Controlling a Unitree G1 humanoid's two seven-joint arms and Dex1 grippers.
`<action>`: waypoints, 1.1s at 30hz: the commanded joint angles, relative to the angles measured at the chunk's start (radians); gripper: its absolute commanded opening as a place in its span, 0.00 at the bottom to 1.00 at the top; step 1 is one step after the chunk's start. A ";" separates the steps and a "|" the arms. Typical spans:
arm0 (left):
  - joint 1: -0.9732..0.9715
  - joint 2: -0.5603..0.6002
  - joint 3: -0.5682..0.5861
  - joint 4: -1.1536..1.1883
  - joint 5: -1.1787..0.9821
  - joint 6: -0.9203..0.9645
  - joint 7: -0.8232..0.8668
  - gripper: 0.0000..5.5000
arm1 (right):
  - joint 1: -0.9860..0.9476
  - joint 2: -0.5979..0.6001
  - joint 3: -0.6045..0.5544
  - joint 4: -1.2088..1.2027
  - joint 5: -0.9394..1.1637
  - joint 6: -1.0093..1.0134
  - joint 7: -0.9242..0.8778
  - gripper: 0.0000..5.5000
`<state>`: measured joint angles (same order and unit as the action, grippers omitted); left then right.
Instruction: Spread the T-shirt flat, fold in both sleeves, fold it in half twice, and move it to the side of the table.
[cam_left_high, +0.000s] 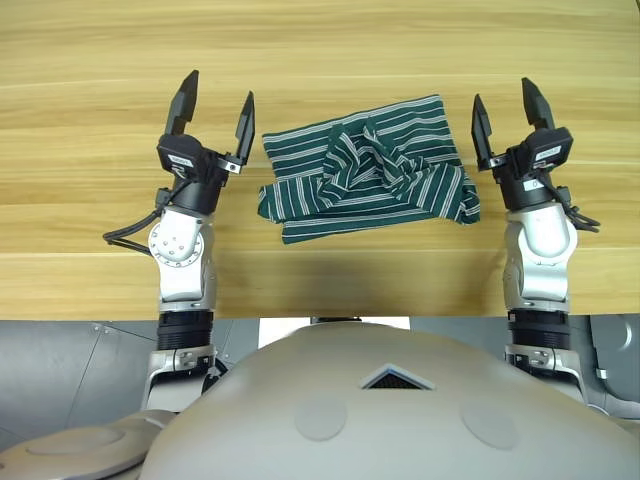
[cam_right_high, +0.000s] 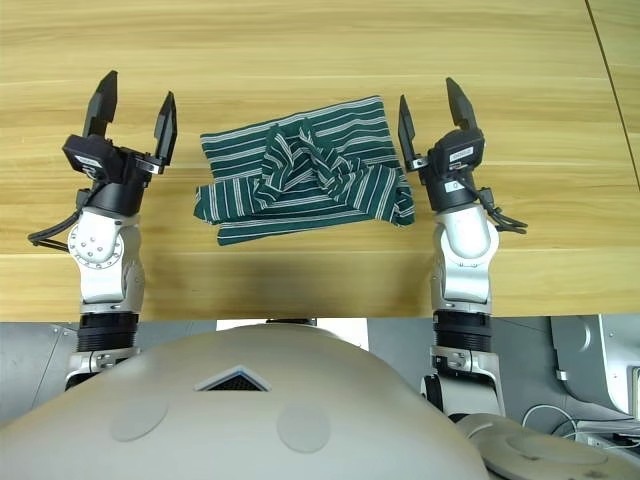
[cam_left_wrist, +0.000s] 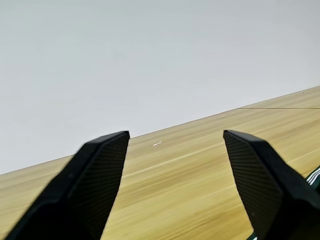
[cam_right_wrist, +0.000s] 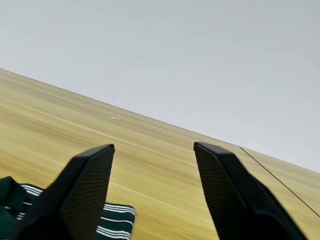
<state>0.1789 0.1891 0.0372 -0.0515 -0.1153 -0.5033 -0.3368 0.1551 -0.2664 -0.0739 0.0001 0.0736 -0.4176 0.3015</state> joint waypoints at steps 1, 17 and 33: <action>0.001 0.002 -0.003 -0.017 0.001 0.019 0.007 0.61 | -0.001 -0.012 0.005 -0.011 -0.012 0.012 0.006 0.54; 0.003 0.003 -0.005 -0.025 0.003 0.025 0.007 0.61 | 0.001 -0.013 0.005 -0.016 -0.013 0.012 0.006 0.54; 0.002 0.003 -0.006 -0.024 0.004 0.025 0.007 0.61 | 0.002 -0.013 0.005 -0.016 -0.016 0.012 0.006 0.54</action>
<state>0.1815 0.1892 0.0334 -0.0634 -0.1152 -0.4913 -0.3368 0.1560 -0.2668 -0.0736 -0.0056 0.0706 -0.4169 0.3014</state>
